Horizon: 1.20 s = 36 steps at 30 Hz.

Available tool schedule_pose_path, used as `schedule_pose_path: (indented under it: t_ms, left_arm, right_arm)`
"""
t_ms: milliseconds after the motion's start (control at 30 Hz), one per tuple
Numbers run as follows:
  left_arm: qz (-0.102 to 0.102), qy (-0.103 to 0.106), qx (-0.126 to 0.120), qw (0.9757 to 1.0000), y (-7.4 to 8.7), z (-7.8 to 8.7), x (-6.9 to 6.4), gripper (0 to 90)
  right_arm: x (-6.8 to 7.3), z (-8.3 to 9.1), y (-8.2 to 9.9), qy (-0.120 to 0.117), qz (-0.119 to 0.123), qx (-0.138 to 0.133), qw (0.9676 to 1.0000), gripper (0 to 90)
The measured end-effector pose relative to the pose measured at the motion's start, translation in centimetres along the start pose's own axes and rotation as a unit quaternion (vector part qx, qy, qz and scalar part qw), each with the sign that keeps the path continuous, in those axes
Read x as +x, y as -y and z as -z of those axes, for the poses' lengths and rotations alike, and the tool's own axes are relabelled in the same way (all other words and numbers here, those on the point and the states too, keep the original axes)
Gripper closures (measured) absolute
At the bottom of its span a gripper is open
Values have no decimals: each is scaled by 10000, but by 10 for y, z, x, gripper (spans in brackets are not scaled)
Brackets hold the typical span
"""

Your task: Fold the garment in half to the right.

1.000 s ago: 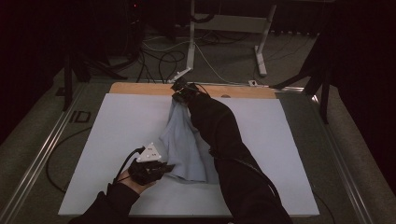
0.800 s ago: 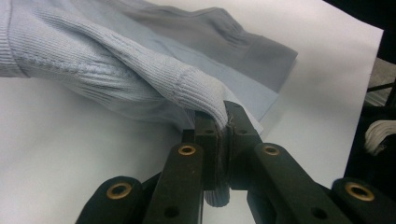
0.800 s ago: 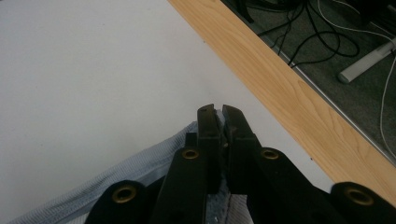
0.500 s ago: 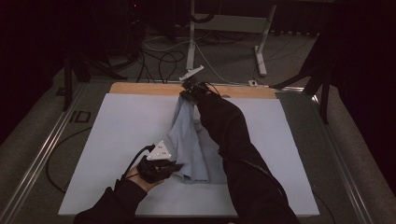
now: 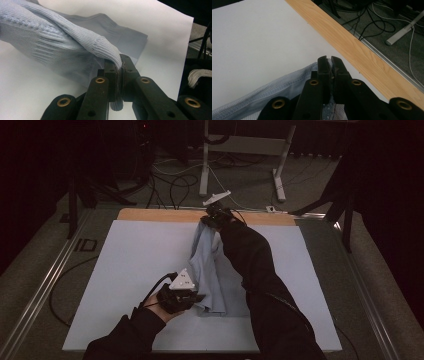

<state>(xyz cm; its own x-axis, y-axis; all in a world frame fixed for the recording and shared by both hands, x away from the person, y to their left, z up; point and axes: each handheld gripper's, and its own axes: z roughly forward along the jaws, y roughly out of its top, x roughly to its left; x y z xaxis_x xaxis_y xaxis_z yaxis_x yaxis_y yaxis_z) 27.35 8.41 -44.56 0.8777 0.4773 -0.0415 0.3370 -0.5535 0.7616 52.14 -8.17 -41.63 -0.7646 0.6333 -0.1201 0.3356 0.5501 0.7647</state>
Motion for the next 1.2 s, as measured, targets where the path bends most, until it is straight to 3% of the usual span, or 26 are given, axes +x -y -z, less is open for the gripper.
schedule_pose_path:
  t_ms: [633,1067,1200]
  left_arm:
    - [-185,294,19,9994,-29,-35,-13,868]
    - [-266,326,220,9989,-30,-65,-21,868]
    - [-202,333,243,9989,-29,-70,-22,868]
  right_arm:
    - [-30,19,29,191,-260,-101,9994,875]
    - [-39,12,53,76,-414,-55,9991,874]
    - [-39,5,58,12,-450,-26,9990,873]
